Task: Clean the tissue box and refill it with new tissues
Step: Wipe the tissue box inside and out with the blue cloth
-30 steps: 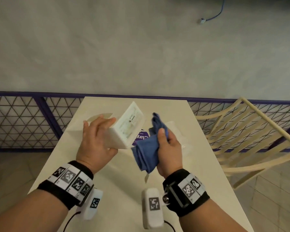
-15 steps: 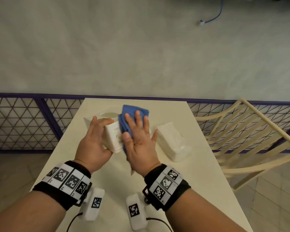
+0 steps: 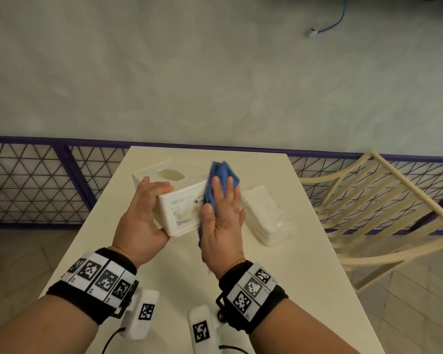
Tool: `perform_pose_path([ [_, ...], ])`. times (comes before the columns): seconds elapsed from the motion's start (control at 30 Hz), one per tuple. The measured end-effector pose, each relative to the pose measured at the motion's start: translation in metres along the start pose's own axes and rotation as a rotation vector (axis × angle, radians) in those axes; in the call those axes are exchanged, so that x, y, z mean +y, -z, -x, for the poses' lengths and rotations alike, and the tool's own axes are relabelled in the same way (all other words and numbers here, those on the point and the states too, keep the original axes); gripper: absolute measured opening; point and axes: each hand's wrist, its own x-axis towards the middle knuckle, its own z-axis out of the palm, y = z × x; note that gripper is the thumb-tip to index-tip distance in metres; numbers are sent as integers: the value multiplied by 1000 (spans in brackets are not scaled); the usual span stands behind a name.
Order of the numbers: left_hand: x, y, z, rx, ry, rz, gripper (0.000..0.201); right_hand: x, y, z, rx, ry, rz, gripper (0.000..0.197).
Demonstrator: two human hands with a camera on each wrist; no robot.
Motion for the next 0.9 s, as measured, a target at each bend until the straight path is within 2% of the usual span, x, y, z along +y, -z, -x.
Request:
perform_pose_path([
  [0.1, -4, 6, 5, -13, -57, 12, 88, 4, 10, -1, 80, -159, -286, 44],
  [0.17, -7, 10, 7, -30, -97, 40, 90, 6, 17, -2, 108, -365, -503, 45],
  [0.23, -11, 13, 7, -24, -88, 103, 91, 14, 25, -6, 124, -591, -766, 56],
  [0.3, -13, 17, 6, -14, -92, 157, 89, 17, 33, -10, 77, -764, -999, 55],
  [0.37, -12, 19, 6, -47, -118, 181, 86, 14, 38, -13, -46, -861, -1136, 61],
  [0.47, -12, 21, 8, -130, -164, 169, 77, 2, 44, -17, -168, -911, -1227, 75],
  [0.57, -17, 27, 10, -209, -218, 94, 74, -7, 53, -17, -320, -934, -1273, 59],
  [0.7, -22, 32, 12, -365, -234, 30, 105, -7, 52, -12, -464, -973, -1191, 45],
  [0.77, -23, 32, 17, -402, -251, 12, 108, -4, 45, -10, -470, -1009, -1131, 56],
  [0.83, -23, 31, 23, -448, -267, -13, 106, 5, 41, -11, -388, -988, -1081, 72],
  [0.9, -17, 34, 25, -494, -230, -105, 105, 12, 38, -11, -284, -950, -1062, 66],
])
